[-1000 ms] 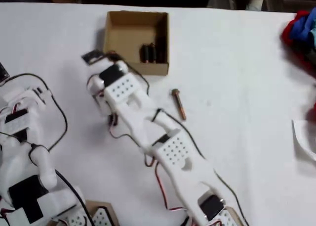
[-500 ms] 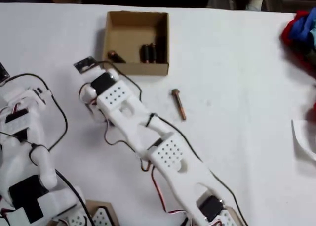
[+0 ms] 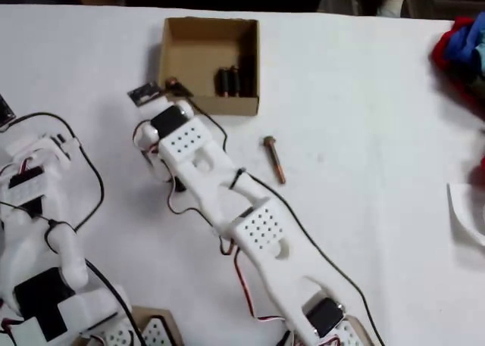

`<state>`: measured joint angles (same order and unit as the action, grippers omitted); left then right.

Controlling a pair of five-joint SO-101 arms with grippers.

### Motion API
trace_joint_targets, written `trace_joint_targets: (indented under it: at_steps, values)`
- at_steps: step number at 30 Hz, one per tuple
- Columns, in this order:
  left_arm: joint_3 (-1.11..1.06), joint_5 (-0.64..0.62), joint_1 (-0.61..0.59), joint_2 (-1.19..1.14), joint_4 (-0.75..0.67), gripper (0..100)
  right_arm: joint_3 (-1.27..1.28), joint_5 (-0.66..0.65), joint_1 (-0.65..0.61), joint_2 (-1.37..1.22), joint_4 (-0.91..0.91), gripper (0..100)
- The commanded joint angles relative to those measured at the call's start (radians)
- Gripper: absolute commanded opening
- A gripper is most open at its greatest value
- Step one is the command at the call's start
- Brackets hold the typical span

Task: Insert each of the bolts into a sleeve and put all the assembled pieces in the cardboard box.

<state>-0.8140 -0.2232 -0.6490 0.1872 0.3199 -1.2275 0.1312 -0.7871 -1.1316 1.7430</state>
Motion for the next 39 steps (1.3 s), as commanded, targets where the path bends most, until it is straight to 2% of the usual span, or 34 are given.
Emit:
trace_joint_targets:
  at_steps: [1,7,15,19,24,32,35,39]
  values:
    - [0.048,-0.011,-0.003,0.003,0.005,16,0.002,0.006,0.021,0.002,0.012,9.2]
    - [0.048,-0.011,-0.003,0.003,0.005,16,0.002,0.006,0.024,-0.059,0.010,9.3]
    - [0.048,-0.009,-0.003,0.003,0.005,16,-0.031,0.009,0.058,-0.081,0.012,19.8]
    - [0.048,-0.009,-0.003,0.003,0.005,16,-0.020,0.008,0.111,-0.090,0.012,15.9]
    - [0.048,-0.009,-0.003,0.003,0.005,16,-0.003,0.006,0.143,-0.088,0.018,2.1]
    - [0.048,-0.009,-0.003,0.002,0.005,16,-0.008,0.003,0.199,-0.031,0.022,1.9]
    - [0.047,-0.005,0.025,0.002,0.006,16,-0.003,-0.069,0.243,0.085,0.024,1.9]
    - [0.062,-0.005,0.106,0.002,0.100,16,0.021,-0.115,0.315,0.305,0.024,1.9]
